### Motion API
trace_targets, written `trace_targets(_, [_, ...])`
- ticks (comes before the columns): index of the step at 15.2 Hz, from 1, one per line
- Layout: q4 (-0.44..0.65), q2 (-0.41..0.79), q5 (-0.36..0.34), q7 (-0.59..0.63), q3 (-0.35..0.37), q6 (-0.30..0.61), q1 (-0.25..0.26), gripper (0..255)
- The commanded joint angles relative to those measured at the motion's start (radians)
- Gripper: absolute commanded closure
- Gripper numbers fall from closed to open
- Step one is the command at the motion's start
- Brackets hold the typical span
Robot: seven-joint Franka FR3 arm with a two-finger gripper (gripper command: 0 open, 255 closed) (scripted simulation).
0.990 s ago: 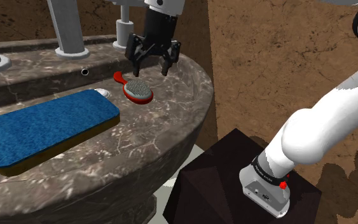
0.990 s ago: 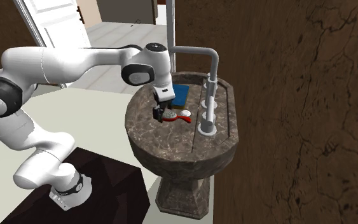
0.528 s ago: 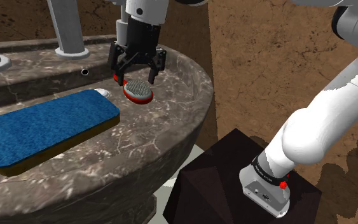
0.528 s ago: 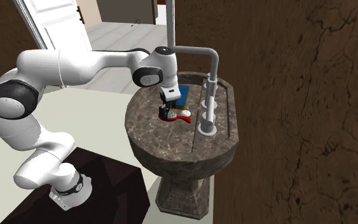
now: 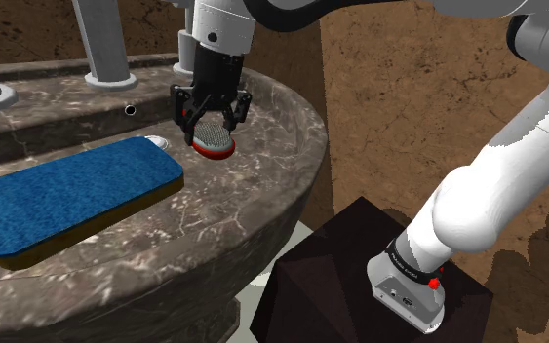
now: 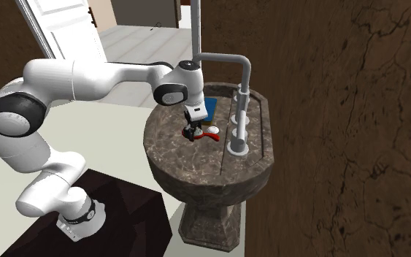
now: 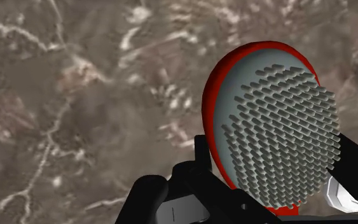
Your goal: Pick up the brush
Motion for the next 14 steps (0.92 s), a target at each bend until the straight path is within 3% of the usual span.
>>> trace_targets(1, [-0.001,0.000,0.000,0.000,0.000,0.000,0.000,255])
trace_targets(7, [0.000,0.002,-0.001,0.001,0.000,0.000,0.000,255])
trace_targets(14, [0.089,-0.004,-0.002,0.008,-0.003,-0.093,-0.002,255])
